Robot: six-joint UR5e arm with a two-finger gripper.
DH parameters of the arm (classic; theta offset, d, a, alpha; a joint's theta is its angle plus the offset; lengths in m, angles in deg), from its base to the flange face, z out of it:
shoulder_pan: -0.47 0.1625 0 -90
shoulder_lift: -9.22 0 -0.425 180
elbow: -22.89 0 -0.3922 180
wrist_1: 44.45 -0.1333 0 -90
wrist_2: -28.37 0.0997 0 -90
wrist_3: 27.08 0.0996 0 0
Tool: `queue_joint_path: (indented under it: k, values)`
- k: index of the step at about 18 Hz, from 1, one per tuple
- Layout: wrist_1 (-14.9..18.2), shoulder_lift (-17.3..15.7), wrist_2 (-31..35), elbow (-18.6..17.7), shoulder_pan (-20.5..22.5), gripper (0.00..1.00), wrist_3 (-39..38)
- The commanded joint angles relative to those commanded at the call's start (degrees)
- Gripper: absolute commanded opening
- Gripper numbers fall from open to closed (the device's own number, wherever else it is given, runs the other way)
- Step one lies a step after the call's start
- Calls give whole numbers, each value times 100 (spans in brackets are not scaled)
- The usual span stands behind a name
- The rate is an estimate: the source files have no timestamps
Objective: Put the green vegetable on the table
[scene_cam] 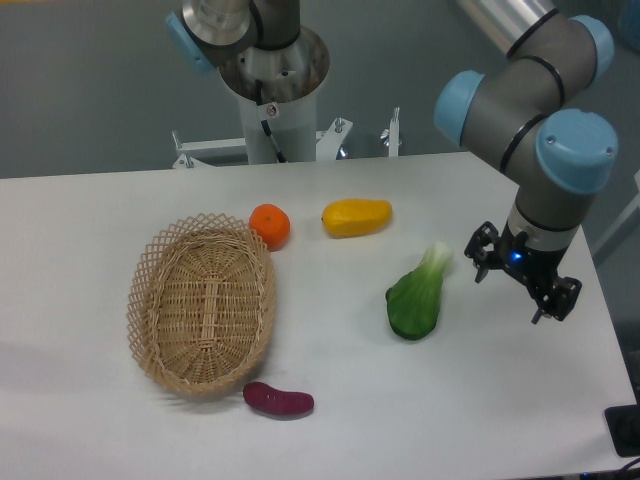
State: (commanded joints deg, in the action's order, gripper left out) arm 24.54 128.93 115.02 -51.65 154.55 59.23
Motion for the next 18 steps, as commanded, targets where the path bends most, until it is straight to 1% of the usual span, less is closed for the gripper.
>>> queue_joint_path:
  k: [5, 18]
  values:
    - [-9, 62, 106, 0, 0, 100, 0]
    - [-9, 79, 150, -26, -26, 100, 0]
